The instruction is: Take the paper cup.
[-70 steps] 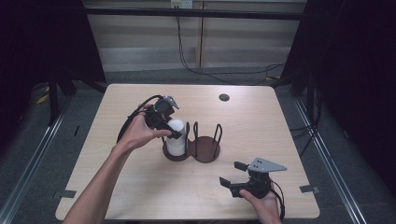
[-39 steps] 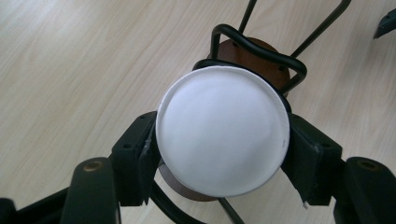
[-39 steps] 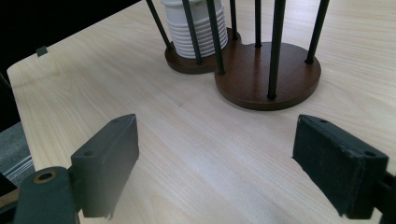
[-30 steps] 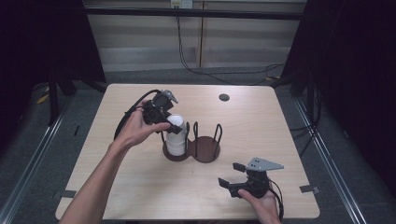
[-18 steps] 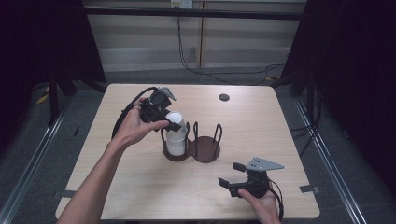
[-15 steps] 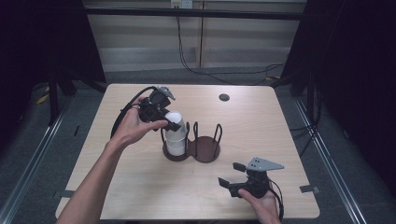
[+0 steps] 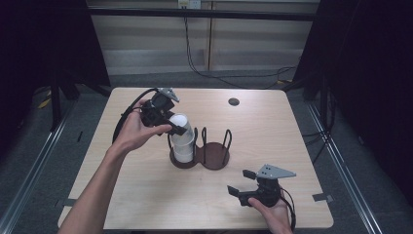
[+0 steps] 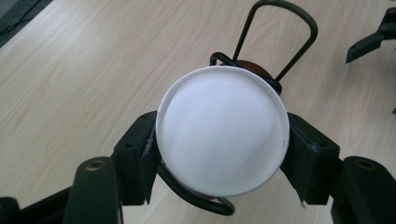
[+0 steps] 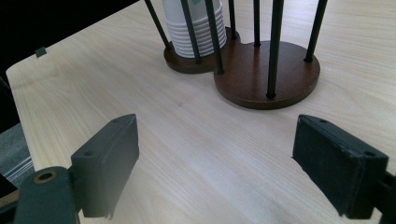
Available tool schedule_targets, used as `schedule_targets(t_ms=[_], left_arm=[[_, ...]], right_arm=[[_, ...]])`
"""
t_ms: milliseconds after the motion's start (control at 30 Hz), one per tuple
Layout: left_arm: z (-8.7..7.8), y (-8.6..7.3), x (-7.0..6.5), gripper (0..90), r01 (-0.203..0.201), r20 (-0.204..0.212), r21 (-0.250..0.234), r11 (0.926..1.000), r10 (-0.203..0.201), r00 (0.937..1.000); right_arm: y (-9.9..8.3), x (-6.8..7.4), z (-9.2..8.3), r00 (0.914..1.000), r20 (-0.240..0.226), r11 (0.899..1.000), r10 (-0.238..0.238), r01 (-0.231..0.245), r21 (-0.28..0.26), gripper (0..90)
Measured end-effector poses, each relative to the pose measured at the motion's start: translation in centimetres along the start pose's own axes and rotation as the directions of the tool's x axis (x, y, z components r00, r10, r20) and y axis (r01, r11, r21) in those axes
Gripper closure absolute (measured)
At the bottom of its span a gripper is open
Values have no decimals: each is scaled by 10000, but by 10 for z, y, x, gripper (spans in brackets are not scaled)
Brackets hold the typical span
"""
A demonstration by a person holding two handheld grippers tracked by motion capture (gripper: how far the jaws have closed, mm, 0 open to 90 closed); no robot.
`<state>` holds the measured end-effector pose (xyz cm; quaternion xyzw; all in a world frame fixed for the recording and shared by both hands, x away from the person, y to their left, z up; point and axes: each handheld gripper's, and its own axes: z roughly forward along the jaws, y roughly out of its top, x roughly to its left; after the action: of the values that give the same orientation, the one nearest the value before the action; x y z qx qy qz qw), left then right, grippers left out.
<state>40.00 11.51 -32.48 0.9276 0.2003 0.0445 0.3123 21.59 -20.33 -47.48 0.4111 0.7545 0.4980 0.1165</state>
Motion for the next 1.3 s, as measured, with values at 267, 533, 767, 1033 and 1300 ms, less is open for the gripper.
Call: schedule_targets(t_ms=[267, 533, 767, 1033, 1300], left_arm=[[-8, 0, -3, 354, -33, -71, -253, 9997, 31, 10000], [-15, -2, -4, 354, -58, 32, -831, 9965, 61, 10000], [-21, -6, -7, 354, -21, -26, -1309, 9914, 18, 10000], [-28, -12, -9, 355, 216, 46, -2156, 9762, -211, 9998], [-31, -20, -11, 356, 464, 245, -2930, 9550, -410, 9989]], right_arm=[[0, 1, 2, 10000, -27, 10000, -17, 17, 51, 140], [0, 0, 2, 10000, -42, 10000, 17, -17, 45, 140], [0, 0, 1, 10000, -18, 10000, 36, -36, 22, 140], [0, 0, 1, 10000, -41, 10000, 14, -14, 36, 140], [0, 0, 2, 10000, -50, 10000, 30, -30, 13, 140]])
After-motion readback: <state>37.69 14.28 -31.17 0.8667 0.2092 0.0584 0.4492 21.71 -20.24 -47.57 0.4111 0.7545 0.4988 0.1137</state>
